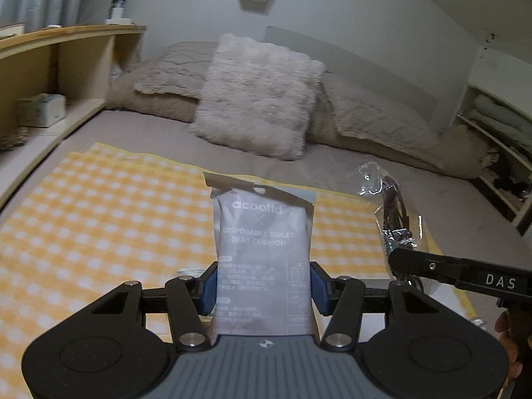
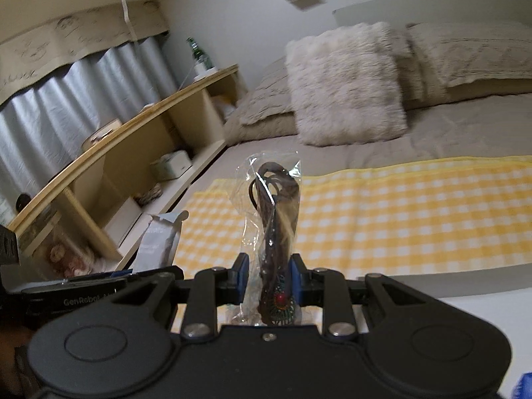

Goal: Organize soft objects
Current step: 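Carry the bagged pendant with the right gripper while the left gripper carries the grey packet to the tray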

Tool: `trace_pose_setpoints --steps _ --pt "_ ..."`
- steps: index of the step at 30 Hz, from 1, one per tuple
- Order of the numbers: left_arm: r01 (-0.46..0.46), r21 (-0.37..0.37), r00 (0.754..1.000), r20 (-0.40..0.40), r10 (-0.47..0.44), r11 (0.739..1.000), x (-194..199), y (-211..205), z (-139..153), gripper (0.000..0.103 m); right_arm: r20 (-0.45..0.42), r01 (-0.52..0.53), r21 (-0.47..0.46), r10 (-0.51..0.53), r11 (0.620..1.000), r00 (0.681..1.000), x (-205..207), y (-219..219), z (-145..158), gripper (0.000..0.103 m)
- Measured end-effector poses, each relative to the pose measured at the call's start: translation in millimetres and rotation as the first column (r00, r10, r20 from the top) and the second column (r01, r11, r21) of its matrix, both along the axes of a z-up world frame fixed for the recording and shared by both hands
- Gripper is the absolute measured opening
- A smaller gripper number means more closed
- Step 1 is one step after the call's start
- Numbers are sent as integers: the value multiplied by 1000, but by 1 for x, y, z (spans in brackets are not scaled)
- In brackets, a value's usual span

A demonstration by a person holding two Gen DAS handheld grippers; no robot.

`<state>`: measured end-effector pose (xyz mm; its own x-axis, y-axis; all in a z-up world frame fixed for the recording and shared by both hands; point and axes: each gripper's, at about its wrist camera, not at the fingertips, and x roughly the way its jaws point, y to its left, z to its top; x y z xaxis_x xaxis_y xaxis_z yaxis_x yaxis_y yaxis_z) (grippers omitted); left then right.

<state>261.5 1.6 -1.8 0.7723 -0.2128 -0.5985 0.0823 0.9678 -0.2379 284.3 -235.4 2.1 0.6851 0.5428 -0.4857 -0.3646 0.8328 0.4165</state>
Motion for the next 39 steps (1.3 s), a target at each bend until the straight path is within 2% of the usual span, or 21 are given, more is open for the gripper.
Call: trace_pose_setpoints --steps 6,12,20,27,32,34,39 --pt "61 -39 998 -22 -62 997 13 -36 -14 55 -12 67 -5 -67 998 998 -3 -36 -2 27" --pt "113 -80 990 -70 -119 990 29 -70 -34 55 -61 137 -21 -138 990 989 -3 -66 -13 27" --pt "130 -186 968 -191 -165 974 54 -109 -70 55 -183 197 -87 -210 977 960 2 -89 -37 27" --pt "130 -194 947 -265 -179 972 69 -131 -98 55 -273 235 -98 -253 967 928 5 -104 -55 28" --pt "127 -167 947 -273 -170 978 77 -135 -109 57 -311 254 -122 -280 960 908 8 -111 -66 28" --pt "128 -161 945 -280 -169 979 80 -135 -111 67 -327 258 -123 -285 958 901 10 -113 -70 28" --pt "137 -118 946 -278 -165 984 81 -137 -110 78 -359 252 -138 -286 958 889 17 -112 -81 28"
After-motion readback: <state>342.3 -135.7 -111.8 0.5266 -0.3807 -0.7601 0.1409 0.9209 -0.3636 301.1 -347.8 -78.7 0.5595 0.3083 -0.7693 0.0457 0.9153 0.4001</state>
